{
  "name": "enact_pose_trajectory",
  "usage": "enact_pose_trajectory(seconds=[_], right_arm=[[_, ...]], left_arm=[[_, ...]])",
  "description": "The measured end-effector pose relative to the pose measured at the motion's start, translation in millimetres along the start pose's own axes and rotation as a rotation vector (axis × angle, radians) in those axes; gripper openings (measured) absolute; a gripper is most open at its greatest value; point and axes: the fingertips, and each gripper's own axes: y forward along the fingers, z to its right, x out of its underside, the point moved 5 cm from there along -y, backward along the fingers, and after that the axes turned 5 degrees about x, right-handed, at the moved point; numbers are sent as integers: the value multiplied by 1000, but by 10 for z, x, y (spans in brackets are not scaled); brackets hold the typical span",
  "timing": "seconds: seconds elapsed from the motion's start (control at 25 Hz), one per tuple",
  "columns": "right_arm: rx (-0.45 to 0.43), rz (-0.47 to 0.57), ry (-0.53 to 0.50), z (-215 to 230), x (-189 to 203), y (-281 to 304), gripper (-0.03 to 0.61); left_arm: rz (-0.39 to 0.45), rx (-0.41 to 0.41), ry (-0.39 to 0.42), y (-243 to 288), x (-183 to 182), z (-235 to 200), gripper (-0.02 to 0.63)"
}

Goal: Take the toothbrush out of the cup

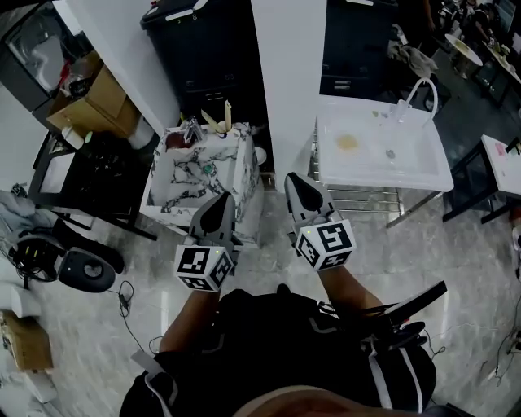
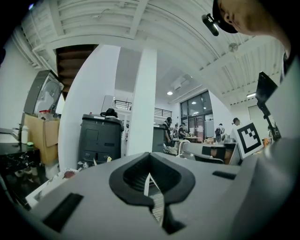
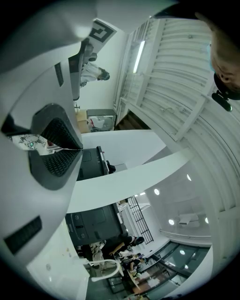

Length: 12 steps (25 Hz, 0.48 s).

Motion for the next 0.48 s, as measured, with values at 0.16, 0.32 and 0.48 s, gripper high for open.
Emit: enact_pose_trajectory(seconds=[0.16, 0.32, 0.48], right_arm=[[6, 11, -9, 4, -20, 120, 21], [-9, 26, -31, -104, -12, 260, 21], [9, 37, -45, -267, -2, 453, 21]], left_arm=[[15, 15, 7, 96, -52, -106, 2], [23, 36, -8, 174, -47, -281, 2], [48, 45, -10, 160, -77, -587, 2]])
